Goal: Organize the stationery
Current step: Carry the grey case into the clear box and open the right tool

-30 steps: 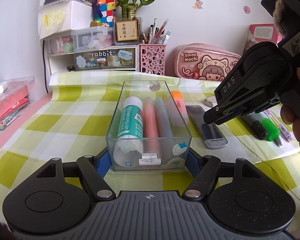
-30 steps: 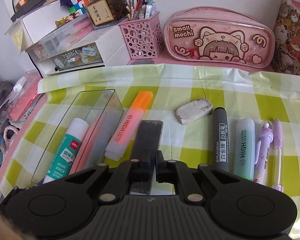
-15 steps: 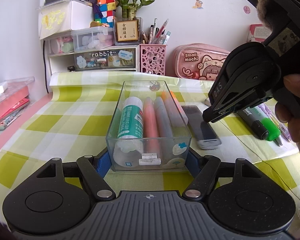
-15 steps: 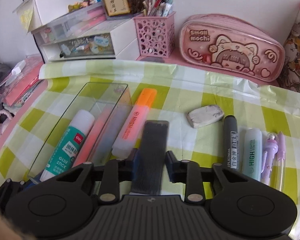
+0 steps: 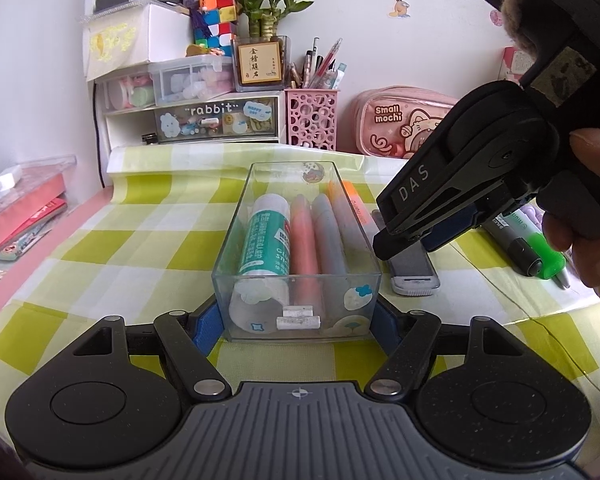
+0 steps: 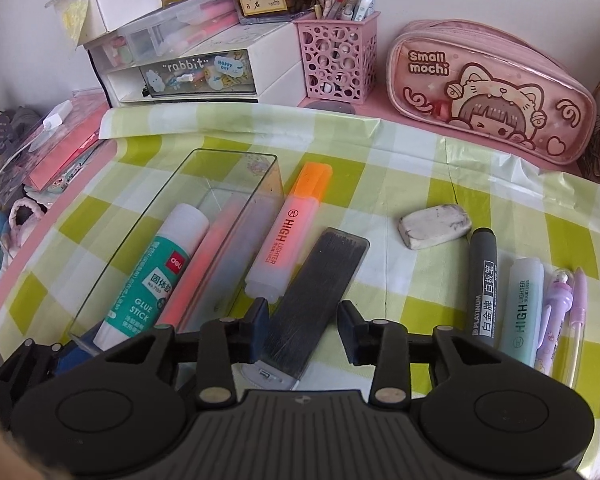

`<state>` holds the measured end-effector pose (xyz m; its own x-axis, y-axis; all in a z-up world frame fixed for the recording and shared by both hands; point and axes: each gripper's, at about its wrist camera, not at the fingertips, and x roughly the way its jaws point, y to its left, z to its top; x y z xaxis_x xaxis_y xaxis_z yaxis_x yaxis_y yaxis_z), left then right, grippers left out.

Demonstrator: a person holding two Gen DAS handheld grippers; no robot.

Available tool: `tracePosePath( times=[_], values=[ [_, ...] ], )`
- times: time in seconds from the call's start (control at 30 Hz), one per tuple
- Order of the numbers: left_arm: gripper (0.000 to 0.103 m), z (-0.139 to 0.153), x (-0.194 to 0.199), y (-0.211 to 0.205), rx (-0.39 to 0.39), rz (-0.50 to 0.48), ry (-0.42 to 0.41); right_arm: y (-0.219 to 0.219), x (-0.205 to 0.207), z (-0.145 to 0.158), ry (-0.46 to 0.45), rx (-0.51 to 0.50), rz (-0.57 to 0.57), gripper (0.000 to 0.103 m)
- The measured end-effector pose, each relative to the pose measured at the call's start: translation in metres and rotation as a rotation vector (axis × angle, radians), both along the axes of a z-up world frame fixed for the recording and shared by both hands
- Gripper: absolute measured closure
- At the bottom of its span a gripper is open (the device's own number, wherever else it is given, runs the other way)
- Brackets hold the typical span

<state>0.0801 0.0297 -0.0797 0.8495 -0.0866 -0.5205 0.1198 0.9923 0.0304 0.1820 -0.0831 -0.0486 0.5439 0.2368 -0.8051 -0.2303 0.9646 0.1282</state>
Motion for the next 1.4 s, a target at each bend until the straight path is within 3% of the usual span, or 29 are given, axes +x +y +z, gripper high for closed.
tracePosePath(
  times=[0.13, 0.2, 0.73, 0.87, 1.13, 1.4],
  values=[
    [0.031, 0.0, 0.0, 0.004, -0.002, 0.003, -0.001, 0.017, 0.003, -0.003, -0.034, -0.12, 0.045, 0.075],
    [0.031, 0.0, 0.0, 0.004, -0.003, 0.007, -0.003, 0.018, 0.002, -0.003, -0.044, -0.129, 0.058, 0.077],
    [0.031, 0.0, 0.0, 0.004, -0.004, 0.01, -0.005, -0.027, -0.01, 0.012, -0.047, 0.173, -0.072, 0.079],
    [0.031, 0.0, 0.0, 0.004, -0.004, 0.01, -0.004, -0.024, -0.015, 0.027, -0.055, 0.263, -0.046, 0.079],
    [0.031, 0.0, 0.0, 0.003, -0.005, 0.005, -0.004, 0.013, -0.012, 0.042, -0.045, 0.297, 0.0, 0.079],
    [0.031, 0.0, 0.0, 0.003, -0.005, 0.004, -0.005, 0.025, 0.007, 0.031, 0.039, 0.365, -0.053, 0.079]
  ],
)
